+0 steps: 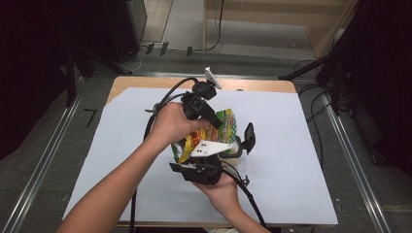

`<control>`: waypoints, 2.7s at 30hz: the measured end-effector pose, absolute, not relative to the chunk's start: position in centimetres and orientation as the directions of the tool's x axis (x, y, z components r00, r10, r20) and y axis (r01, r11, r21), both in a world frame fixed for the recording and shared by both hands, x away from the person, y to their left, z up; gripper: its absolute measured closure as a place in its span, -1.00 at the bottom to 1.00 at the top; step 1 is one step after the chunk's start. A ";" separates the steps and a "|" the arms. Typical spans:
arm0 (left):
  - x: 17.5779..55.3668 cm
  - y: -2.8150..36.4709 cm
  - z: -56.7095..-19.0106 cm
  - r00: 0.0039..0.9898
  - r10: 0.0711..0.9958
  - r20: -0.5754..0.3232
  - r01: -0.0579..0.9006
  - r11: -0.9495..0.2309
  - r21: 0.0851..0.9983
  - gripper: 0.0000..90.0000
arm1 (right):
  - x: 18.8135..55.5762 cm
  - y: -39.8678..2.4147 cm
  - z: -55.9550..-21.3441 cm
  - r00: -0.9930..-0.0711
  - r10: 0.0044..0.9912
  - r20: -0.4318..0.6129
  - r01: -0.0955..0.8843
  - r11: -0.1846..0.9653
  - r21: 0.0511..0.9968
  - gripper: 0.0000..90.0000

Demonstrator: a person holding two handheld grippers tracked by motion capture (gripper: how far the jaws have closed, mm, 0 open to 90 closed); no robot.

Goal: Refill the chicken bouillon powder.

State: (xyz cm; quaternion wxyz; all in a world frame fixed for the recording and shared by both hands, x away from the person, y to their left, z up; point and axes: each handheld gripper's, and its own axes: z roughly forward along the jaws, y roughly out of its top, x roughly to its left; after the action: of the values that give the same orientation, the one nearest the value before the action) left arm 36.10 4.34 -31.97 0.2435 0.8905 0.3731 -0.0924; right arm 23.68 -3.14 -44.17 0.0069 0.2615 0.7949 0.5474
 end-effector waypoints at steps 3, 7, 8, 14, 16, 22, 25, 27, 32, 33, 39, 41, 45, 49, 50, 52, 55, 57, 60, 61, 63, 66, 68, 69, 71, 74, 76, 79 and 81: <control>36.1 4.5 -31.8 0.701 0.621 -0.350 0.712 -0.594 0.373 0.83 | 23.7 -3.2 -44.1 -0.864 0.426 0.269 0.403 0.262 0.877 0.60; 36.1 4.6 -31.8 0.702 0.621 -0.349 0.712 -0.592 0.377 0.83 | 23.7 -3.3 -43.9 -0.863 0.428 0.266 0.400 0.260 0.879 0.61; 36.1 4.6 -31.8 0.702 0.622 -0.347 0.711 -0.593 0.377 0.83 | 23.7 -3.3 -43.9 -0.863 0.429 0.268 0.401 0.260 0.878 0.61; 36.1 4.7 -31.7 0.704 0.620 -0.346 0.710 -0.594 0.379 0.83 | 23.8 -3.2 -43.9 -0.865 0.427 0.264 0.398 0.262 0.879 0.61; 36.1 4.7 -31.7 0.705 0.620 -0.344 0.709 -0.596 0.377 0.83 | 23.8 -3.2 -43.9 -0.865 0.426 0.264 0.398 0.262 0.879 0.61; 36.0 4.8 -31.7 0.702 0.623 -0.345 0.711 -0.591 0.380 0.82 | 23.8 -3.2 -43.9 -0.867 0.423 0.265 0.398 0.265 0.878 0.61; 36.0 4.9 -31.8 0.698 0.627 -0.345 0.715 -0.585 0.383 0.82 | 23.8 -3.1 -43.9 -0.868 0.420 0.266 0.397 0.265 0.879 0.61; 36.0 5.0 -31.7 0.698 0.628 -0.343 0.715 -0.586 0.381 0.82 | 23.8 -3.0 -43.9 -0.869 0.416 0.267 0.397 0.266 0.879 0.61; 35.9 5.2 -31.7 0.694 0.634 -0.342 0.719 -0.581 0.381 0.82 | 23.8 -2.9 -43.8 -0.873 0.411 0.263 0.392 0.270 0.879 0.61; 35.9 5.3 -31.7 0.694 0.634 -0.342 0.719 -0.581 0.381 0.82 | 23.8 -2.8 -43.8 -0.873 0.410 0.265 0.394 0.270 0.879 0.61; 35.8 5.5 -31.7 0.688 0.639 -0.345 0.724 -0.573 0.384 0.82 | 23.8 -2.7 -43.8 -0.875 0.405 0.264 0.392 0.274 0.878 0.61; 35.8 5.6 -31.7 0.687 0.640 -0.343 0.725 -0.573 0.383 0.82 | 23.9 -2.6 -43.8 -0.875 0.404 0.266 0.393 0.273 0.878 0.61; 35.8 5.8 -31.7 0.686 0.642 -0.343 0.726 -0.572 0.382 0.82 | 23.9 -2.5 -43.8 -0.877 0.401 0.266 0.392 0.275 0.878 0.61; 35.8 5.9 -31.7 0.683 0.645 -0.343 0.729 -0.568 0.383 0.82 | 23.9 -2.4 -43.8 -0.878 0.398 0.265 0.390 0.276 0.878 0.61; 35.7 5.9 -31.7 0.683 0.644 -0.344 0.729 -0.567 0.384 0.82 | 23.9 -2.4 -43.8 -0.878 0.399 0.264 0.390 0.276 0.879 0.61; 35.7 6.0 -31.7 0.684 0.646 -0.340 0.728 -0.568 0.384 0.82 | 23.9 -2.3 -43.8 -0.879 0.397 0.264 0.389 0.277 0.879 0.61; 35.7 6.1 -31.7 0.684 0.645 -0.341 0.727 -0.568 0.385 0.82 | 23.9 -2.3 -43.8 -0.879 0.397 0.265 0.390 0.277 0.878 0.61; 35.7 6.1 -31.7 0.684 0.646 -0.339 0.727 -0.568 0.386 0.82 | 23.9 -2.2 -43.8 -0.880 0.396 0.263 0.389 0.279 0.878 0.61; 35.7 6.1 -31.7 0.684 0.646 -0.340 0.728 -0.566 0.388 0.82 | 23.9 -2.2 -43.8 -0.880 0.397 0.263 0.388 0.279 0.878 0.61; 35.7 6.1 -31.7 0.684 0.645 -0.342 0.728 -0.565 0.389 0.82 | 23.9 -2.2 -43.8 -0.879 0.397 0.263 0.388 0.279 0.878 0.62; 35.7 6.0 -31.6 0.683 0.645 -0.343 0.728 -0.563 0.390 0.82 | 23.9 -2.2 -43.8 -0.879 0.399 0.263 0.388 0.275 0.879 0.62; 35.7 5.9 -31.6 0.685 0.645 -0.339 0.726 -0.566 0.390 0.82 | 23.9 -2.3 -43.8 -0.879 0.398 0.263 0.387 0.272 0.881 0.61; 35.7 5.9 -31.6 0.685 0.645 -0.339 0.726 -0.565 0.392 0.82 | 24.0 -2.3 -43.7 -0.879 0.399 0.262 0.386 0.271 0.882 0.61; 35.7 5.9 -31.6 0.686 0.645 -0.338 0.725 -0.566 0.392 0.82 | 24.0 -2.3 -43.7 -0.878 0.400 0.263 0.388 0.271 0.881 0.61; 35.8 5.8 -31.6 0.685 0.644 -0.340 0.726 -0.564 0.393 0.82 | 24.0 -2.4 -43.7 -0.876 0.402 0.266 0.392 0.274 0.878 0.61; 35.9 5.8 -31.8 0.682 0.644 -0.348 0.730 -0.561 0.391 0.82 | 24.0 -2.4 -43.7 -0.875 0.402 0.268 0.394 0.274 0.877 0.61; 36.0 5.8 -31.8 0.681 0.645 -0.348 0.730 -0.560 0.391 0.82 | 24.0 -2.5 -43.7 -0.875 0.403 0.267 0.394 0.275 0.877 0.61; 36.0 5.8 -31.8 0.681 0.644 -0.350 0.730 -0.560 0.392 0.82 | 24.0 -2.5 -43.7 -0.874 0.405 0.267 0.395 0.274 0.877 0.61; 36.1 5.8 -31.8 0.680 0.644 -0.351 0.731 -0.560 0.390 0.82 | 24.1 -2.5 -43.7 -0.875 0.406 0.265 0.393 0.275 0.877 0.61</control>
State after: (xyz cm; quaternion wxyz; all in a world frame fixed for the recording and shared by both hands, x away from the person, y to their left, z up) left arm 36.08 5.77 -31.83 0.2593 0.8790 0.3912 -0.0842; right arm 24.07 -2.53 -43.71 0.0056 0.2503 0.7983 0.5477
